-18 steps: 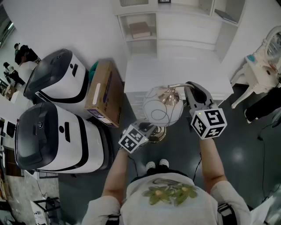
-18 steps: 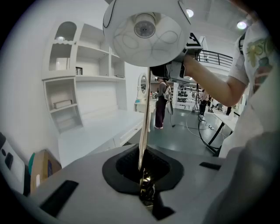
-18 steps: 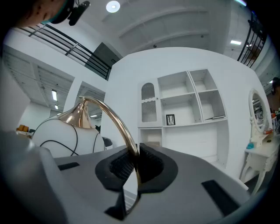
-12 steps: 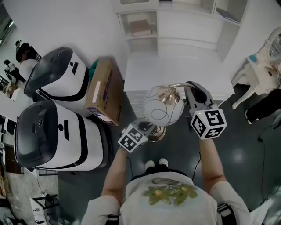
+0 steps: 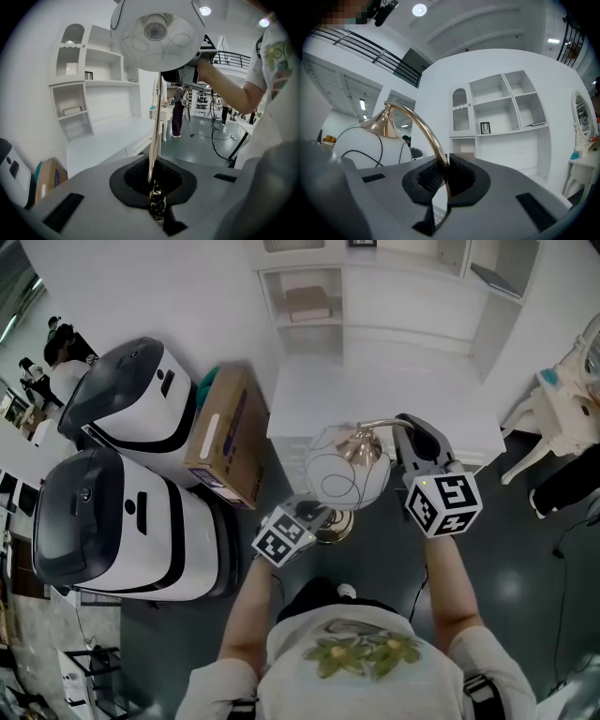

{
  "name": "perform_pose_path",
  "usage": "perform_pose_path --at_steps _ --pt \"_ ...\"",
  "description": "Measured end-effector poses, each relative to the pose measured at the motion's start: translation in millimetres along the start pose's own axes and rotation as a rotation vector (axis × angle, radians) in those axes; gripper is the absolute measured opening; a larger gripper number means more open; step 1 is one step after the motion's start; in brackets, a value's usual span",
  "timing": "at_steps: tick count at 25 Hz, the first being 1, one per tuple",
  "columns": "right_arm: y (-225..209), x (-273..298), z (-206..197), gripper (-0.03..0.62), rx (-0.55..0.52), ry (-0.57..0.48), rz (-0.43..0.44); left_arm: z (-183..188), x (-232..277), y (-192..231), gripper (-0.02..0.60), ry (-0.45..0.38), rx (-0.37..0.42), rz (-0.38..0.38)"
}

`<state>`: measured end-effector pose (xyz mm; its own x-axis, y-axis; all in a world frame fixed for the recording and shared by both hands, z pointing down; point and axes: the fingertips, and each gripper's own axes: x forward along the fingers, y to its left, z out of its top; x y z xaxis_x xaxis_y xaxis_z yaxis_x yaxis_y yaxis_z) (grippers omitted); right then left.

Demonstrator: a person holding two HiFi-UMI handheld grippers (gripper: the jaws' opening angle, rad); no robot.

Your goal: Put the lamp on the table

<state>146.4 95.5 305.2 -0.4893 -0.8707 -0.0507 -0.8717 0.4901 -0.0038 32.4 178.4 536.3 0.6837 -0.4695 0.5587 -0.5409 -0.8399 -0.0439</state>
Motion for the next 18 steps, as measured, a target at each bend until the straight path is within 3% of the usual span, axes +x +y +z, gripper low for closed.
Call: perform_pose_path --at_steps 9,18 --pt "-8 27 -9 0.04 0.001 0.018 0.011 -1 12 21 0.037 -0.001 -0.026 0.007" --pt "-26 95 -16 0.04 -0.005 0.027 -0.025 4 36 90 0.037 0.003 -0.02 -0.032"
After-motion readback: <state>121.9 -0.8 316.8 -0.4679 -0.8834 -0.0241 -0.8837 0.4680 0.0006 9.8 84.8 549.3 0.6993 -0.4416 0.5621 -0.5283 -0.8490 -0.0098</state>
